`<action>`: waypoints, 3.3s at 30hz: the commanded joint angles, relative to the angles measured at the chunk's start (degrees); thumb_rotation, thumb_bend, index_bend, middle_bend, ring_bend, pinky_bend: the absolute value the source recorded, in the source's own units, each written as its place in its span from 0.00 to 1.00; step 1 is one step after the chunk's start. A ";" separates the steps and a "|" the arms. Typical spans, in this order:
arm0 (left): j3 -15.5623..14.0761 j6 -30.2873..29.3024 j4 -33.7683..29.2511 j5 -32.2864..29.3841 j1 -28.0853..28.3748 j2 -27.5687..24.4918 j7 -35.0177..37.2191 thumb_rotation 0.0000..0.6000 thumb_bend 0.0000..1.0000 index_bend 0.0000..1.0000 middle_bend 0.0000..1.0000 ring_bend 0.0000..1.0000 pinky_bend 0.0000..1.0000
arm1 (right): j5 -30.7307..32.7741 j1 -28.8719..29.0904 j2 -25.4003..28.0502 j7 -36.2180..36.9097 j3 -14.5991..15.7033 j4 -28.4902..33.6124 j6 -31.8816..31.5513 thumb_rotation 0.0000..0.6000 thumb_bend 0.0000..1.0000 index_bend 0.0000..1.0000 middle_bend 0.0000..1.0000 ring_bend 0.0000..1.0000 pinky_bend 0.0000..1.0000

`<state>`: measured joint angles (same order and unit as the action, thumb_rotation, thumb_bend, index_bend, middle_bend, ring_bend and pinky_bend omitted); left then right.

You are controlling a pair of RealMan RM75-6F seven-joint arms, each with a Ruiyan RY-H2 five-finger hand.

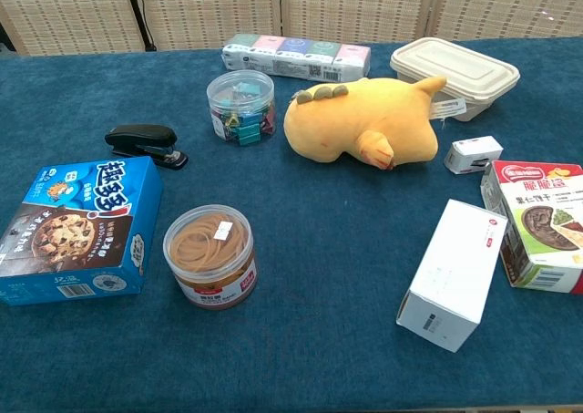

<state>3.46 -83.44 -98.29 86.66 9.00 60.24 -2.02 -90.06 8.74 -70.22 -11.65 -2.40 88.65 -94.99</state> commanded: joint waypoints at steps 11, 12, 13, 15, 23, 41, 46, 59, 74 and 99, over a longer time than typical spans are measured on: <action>-0.13 -0.59 -0.23 -0.27 -0.66 -0.81 1.28 1.00 0.00 0.00 0.00 0.00 0.00 | -0.56 -0.41 -0.61 1.55 -0.70 -0.65 1.60 0.80 0.00 0.00 0.00 0.00 0.00; -0.14 -0.61 -0.28 -0.31 -0.71 -0.89 1.45 1.00 0.00 0.00 0.00 0.00 0.00 | -0.66 -0.43 -0.76 1.55 -0.73 -0.72 1.72 0.80 0.00 0.00 0.00 0.00 0.00; -0.13 -0.65 -0.31 -0.35 -0.76 -0.94 1.60 1.00 0.00 0.00 0.00 0.00 0.00 | -0.74 -0.45 -0.85 1.47 -0.76 -0.73 1.79 0.80 0.00 0.00 0.00 0.00 0.00; -0.12 -0.87 -0.34 -0.37 -0.90 -1.05 1.73 1.00 0.00 0.00 0.00 0.00 0.00 | -1.13 -0.50 -1.04 1.14 -0.78 -0.74 1.79 0.80 0.00 0.00 0.00 0.00 0.00; -0.49 -0.85 -0.14 0.11 -1.09 -1.18 2.01 1.00 0.00 0.00 0.00 0.00 0.00 | -3.77 0.17 -3.44 0.28 -1.91 -3.11 0.42 0.80 0.00 0.00 0.00 0.00 0.00; -0.24 -1.90 -0.06 -0.08 -1.93 -2.99 6.25 1.00 0.00 0.00 0.00 0.00 0.00 | 5.88 14.22 -15.34 -4.22 -9.80 5.03 19.84 0.40 0.00 0.00 0.00 0.00 0.00; -0.36 -1.93 0.34 0.34 -2.04 -3.66 7.99 1.00 0.00 0.00 0.00 0.00 0.00 | 8.33 18.67 -21.42 -7.82 -12.01 3.36 22.92 0.40 0.00 0.00 0.00 0.00 0.00; -0.41 -1.20 0.71 0.19 -1.95 -4.67 10.34 1.00 0.00 0.00 0.00 0.00 0.00 | 12.90 28.36 -35.26 -18.44 -15.34 -10.66 26.90 0.40 0.00 0.00 0.00 0.00 0.00; -0.22 -0.50 0.63 -0.51 -1.77 -4.83 10.46 1.00 0.00 0.00 0.00 0.00 0.00 | 17.59 35.08 -45.23 -16.35 -17.88 -27.68 30.13 0.40 0.00 0.00 0.00 0.00 0.00; -0.05 -0.31 0.35 -1.02 -1.79 -4.47 9.26 1.00 0.00 0.00 0.00 0.00 0.00 | 19.08 31.65 -44.16 -9.62 -16.04 -34.58 27.28 0.40 0.00 0.00 0.00 0.00 0.00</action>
<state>3.42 -83.74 -97.91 85.62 7.21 55.75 7.28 -71.05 41.09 -115.15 -21.34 -18.79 53.21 -67.24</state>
